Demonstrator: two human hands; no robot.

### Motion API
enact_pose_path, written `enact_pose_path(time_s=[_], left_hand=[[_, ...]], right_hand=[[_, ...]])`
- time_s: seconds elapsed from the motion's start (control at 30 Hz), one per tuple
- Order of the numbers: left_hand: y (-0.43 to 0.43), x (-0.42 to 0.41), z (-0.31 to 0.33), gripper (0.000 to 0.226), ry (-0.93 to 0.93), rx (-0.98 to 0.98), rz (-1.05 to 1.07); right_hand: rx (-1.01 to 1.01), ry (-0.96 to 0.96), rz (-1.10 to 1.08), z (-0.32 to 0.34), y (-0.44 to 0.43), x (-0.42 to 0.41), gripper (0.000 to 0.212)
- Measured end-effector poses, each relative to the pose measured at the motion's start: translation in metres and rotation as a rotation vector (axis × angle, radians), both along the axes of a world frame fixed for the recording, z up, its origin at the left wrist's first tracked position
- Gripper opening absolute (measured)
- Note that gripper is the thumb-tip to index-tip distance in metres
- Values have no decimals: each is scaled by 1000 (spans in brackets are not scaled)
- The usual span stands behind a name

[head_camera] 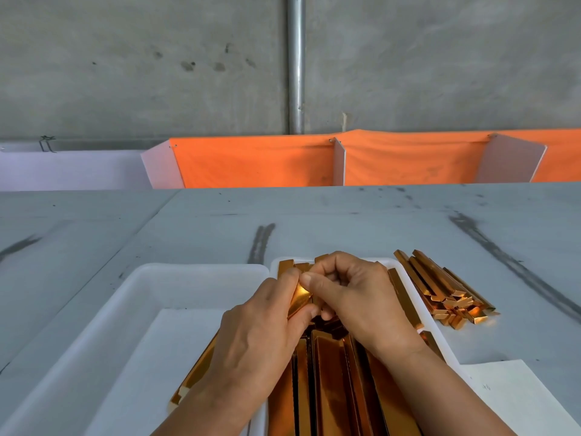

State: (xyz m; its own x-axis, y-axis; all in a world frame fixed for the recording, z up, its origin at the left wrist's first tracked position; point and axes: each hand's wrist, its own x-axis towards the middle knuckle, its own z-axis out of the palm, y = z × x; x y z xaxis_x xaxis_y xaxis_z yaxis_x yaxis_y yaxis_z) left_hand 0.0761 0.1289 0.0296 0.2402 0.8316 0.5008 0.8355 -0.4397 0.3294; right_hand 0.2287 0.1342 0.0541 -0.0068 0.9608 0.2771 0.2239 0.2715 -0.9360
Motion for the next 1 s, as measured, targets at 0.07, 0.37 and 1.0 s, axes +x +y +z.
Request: enact_pose_path(time_s=[0.07, 0.37, 1.0], left_hand=[[0, 0, 1, 50, -32, -31, -22], [5, -17, 15, 64, -811, -314, -151], [12, -15, 10, 43, -834, -230, -140]], right_hand=[[0, -15, -25, 0, 1, 1, 11], [-94, 267, -242, 5, 8, 22, 19], [-106, -88, -77, -3, 6, 5, 20]])
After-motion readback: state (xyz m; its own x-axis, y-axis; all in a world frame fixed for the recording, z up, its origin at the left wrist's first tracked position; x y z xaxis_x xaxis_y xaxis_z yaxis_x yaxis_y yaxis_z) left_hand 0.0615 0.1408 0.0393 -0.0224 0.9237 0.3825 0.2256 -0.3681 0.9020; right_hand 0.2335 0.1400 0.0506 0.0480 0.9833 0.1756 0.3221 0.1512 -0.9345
